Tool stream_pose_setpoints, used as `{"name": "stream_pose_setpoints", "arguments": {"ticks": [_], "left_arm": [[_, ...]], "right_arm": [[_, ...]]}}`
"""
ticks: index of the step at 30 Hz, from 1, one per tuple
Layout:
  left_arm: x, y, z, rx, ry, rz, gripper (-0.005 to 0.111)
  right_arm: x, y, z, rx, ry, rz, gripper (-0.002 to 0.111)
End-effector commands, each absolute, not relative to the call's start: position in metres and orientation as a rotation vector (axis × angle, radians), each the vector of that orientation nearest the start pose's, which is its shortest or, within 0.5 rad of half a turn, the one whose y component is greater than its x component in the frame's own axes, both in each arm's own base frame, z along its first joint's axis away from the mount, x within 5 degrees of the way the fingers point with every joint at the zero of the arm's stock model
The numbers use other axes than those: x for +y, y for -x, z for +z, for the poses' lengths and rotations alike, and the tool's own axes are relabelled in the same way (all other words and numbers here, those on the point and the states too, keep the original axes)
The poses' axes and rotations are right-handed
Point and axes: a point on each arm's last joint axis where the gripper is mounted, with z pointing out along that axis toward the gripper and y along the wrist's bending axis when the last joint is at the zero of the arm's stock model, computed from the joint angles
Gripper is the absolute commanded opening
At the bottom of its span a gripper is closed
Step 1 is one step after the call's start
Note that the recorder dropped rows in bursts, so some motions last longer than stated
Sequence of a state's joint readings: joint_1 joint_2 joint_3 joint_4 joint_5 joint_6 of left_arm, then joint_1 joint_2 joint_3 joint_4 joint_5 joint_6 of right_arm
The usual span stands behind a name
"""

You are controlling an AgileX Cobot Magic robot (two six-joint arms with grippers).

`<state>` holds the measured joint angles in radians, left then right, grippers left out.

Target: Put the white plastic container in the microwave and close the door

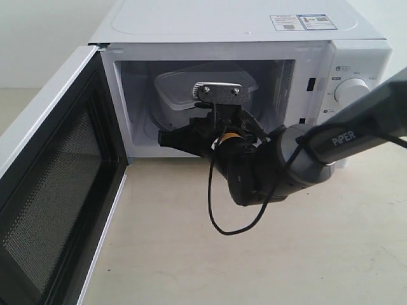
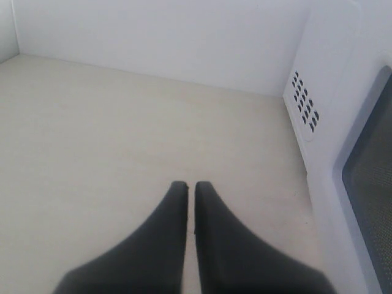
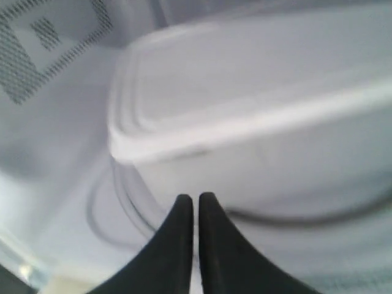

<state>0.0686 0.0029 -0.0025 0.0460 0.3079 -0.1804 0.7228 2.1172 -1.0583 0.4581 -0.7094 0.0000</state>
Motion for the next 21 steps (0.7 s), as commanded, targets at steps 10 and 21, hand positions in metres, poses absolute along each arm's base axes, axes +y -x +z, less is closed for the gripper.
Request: {"name": "stream_pose_setpoints", "arguments": {"ticks": [10, 21], "left_arm": [[0.005, -0.054, 0.186, 1.776, 0.202, -0.044, 0.004], [0.005, -0.054, 0.186, 1.776, 0.202, -0.044, 0.004]], "right_arm": [[0.212, -0.252, 0.166, 1.979, 0.222, 0.467, 0.0], [0.185, -0.181, 0.249, 2.198, 0.557, 0.666, 0.0]]}}
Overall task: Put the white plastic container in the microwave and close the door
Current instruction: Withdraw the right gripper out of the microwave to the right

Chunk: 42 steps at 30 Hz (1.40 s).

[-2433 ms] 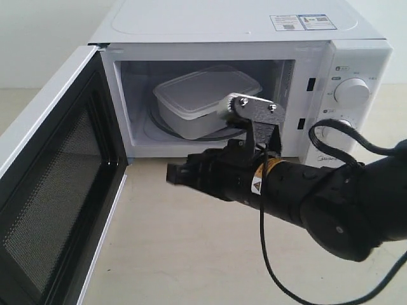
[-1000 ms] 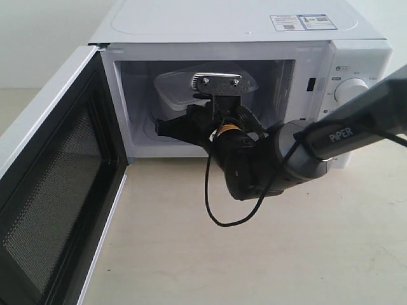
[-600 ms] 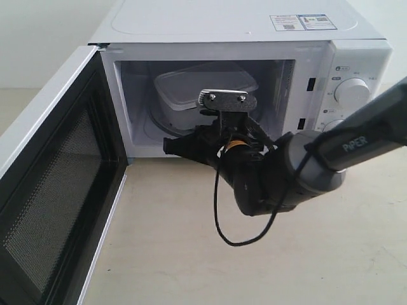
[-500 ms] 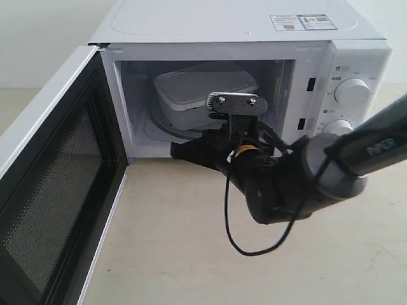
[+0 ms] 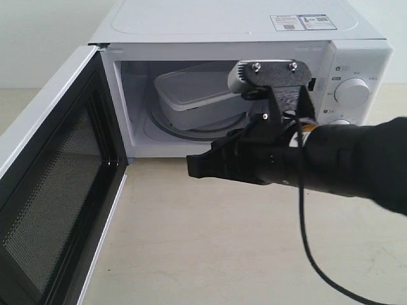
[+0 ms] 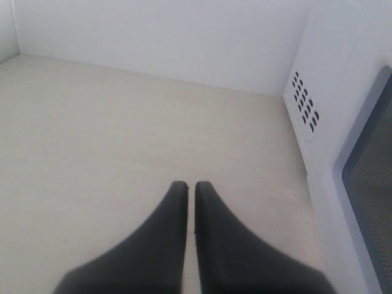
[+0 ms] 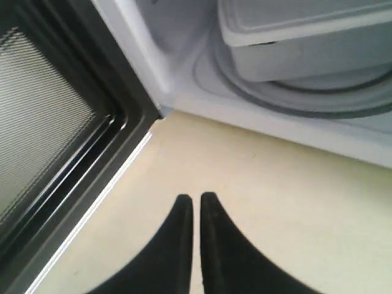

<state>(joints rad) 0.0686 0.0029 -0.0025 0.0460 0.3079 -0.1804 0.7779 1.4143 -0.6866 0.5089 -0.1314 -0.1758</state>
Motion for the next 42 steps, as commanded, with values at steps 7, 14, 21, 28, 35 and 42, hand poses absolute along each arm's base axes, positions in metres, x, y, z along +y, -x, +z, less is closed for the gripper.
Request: {"name": "stream_pose_setpoints", "arguments": {"ticks": [7, 14, 21, 28, 35, 42], "left_arm": [[0.005, -0.054, 0.186, 1.776, 0.202, -0.044, 0.004], [0.005, -0.054, 0.186, 1.776, 0.202, -0.044, 0.004], [0.005, -0.054, 0.186, 1.776, 0.202, -0.044, 0.004], [0.005, -0.054, 0.186, 1.776, 0.202, -0.044, 0.004], [0.005, -0.054, 0.186, 1.776, 0.202, -0.044, 0.004], [0.005, -0.054, 0.186, 1.776, 0.202, -0.044, 0.004]], "right_arm": [[0.164, -0.143, 0.265, 2.338, 0.75, 0.683, 0.0], [0.139, -0.12, 0.288, 2.296, 0.769, 0.663, 0.0], [0.11, -0.092, 0.313, 2.086, 0.639, 0.775, 0.0], [0.085, -0.071, 0.296, 1.973, 0.493, 0.864, 0.0], [0.077, -0.062, 0.261, 2.073, 0.365, 0.937, 0.0], [0.071, -0.066, 0.255, 2.018, 0.607, 0.662, 0.0]]}}
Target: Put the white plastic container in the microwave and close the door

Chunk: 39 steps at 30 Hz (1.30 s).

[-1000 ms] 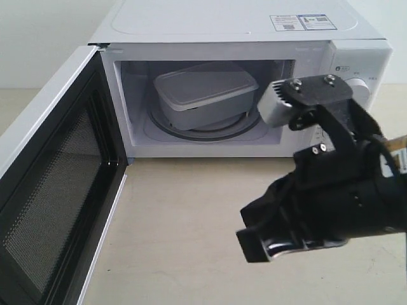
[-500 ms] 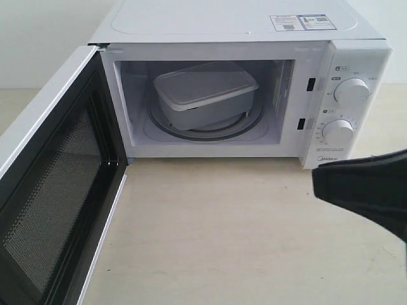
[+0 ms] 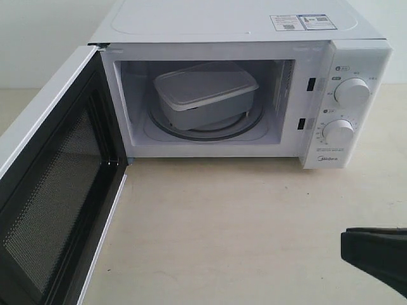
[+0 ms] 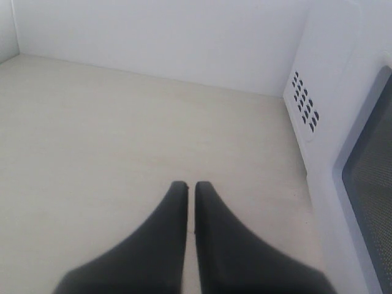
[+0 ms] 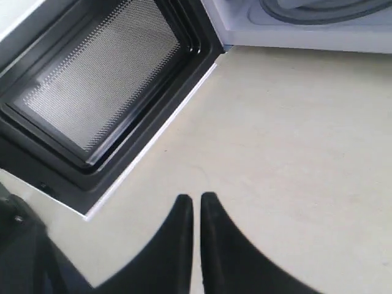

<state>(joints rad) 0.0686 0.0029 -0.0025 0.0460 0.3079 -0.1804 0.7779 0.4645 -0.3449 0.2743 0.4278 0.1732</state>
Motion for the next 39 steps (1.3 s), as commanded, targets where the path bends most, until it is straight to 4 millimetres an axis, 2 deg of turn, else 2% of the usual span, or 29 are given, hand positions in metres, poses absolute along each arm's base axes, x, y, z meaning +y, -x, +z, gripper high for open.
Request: {"name": "stream_pose_setpoints", "arguments": {"ticks": [1, 7, 14, 19, 22, 26, 29, 33, 39], "left_arm": [[0.005, -0.054, 0.186, 1.776, 0.202, -0.044, 0.004], [0.005, -0.054, 0.186, 1.776, 0.202, -0.044, 0.004], [0.005, -0.054, 0.186, 1.776, 0.202, -0.044, 0.004], [0.005, -0.054, 0.186, 1.776, 0.202, -0.044, 0.004], [0.005, -0.054, 0.186, 1.776, 0.202, -0.044, 0.004], [0.005, -0.054, 0.186, 1.776, 0.202, -0.044, 0.004], [0.005, -0.054, 0.186, 1.776, 0.202, -0.044, 0.004], [0.005, -0.054, 0.186, 1.776, 0.202, -0.044, 0.004], [0.005, -0.054, 0.186, 1.776, 0.202, -0.044, 0.004]], "right_arm": [[0.07, -0.067, 0.255, 2.01, 0.625, 0.633, 0.0], [0.063, -0.068, 0.251, 2.01, 0.701, 0.491, 0.0], [0.03, -0.07, 0.261, 1.957, 0.322, 0.32, 0.0], [0.006, -0.054, 0.271, 1.828, 0.073, 0.139, 0.0], [-0.004, -0.042, 0.273, 1.763, -0.016, -0.026, 0.0], [-0.011, -0.029, 0.272, 1.724, -0.065, -0.151, 0.0], [-0.011, -0.029, 0.267, 1.712, -0.058, -0.157, 0.0], [-0.01, -0.038, 0.247, 1.721, -0.053, -0.142, 0.0], [-0.005, -0.052, 0.223, 1.58, -0.126, 0.024, 0.0]]}}
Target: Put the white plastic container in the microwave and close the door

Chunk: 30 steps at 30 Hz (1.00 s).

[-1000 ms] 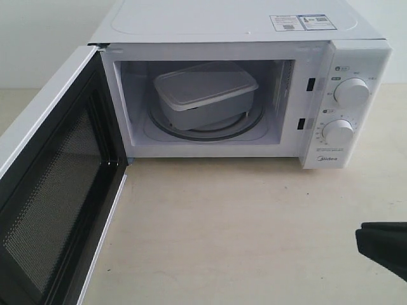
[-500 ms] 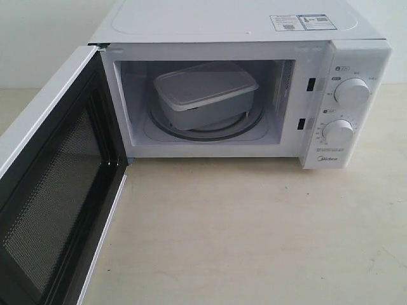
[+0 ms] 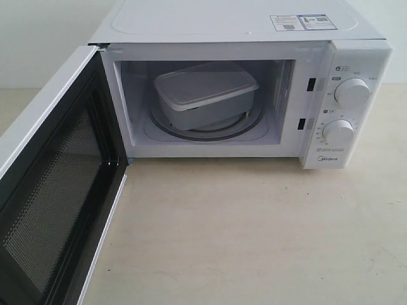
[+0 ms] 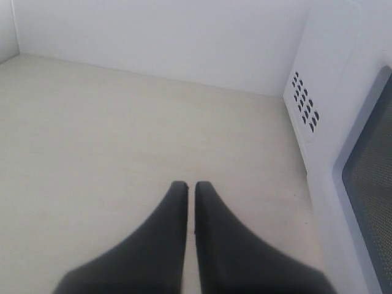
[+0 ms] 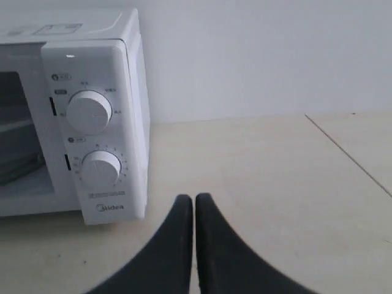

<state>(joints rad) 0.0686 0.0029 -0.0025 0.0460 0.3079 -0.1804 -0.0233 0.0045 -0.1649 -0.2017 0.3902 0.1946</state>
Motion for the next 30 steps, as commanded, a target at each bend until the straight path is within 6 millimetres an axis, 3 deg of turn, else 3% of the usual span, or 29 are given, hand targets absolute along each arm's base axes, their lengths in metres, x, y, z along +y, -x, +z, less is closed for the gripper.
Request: {"name": "stream_pose_setpoints", "arguments": {"ticks": [1, 4, 14, 30], "left_arm": [[0.005, -0.054, 0.186, 1.776, 0.202, -0.044, 0.004], [0.005, -0.054, 0.186, 1.776, 0.202, -0.044, 0.004], [0.005, -0.054, 0.186, 1.776, 0.202, -0.044, 0.004], [0.005, -0.054, 0.186, 1.776, 0.202, -0.044, 0.004]], "right_arm": [[-0.004, -0.054, 0.219, 1.549, -0.133, 0.052, 0.0], [-0.002, -0.056, 0.211, 1.5, -0.14, 0.095, 0.0], [-0.007, -0.053, 0.183, 1.797, -0.243, 0.068, 0.0], [-0.007, -0.053, 0.182, 1.816, -0.201, 0.029, 0.0]]}}
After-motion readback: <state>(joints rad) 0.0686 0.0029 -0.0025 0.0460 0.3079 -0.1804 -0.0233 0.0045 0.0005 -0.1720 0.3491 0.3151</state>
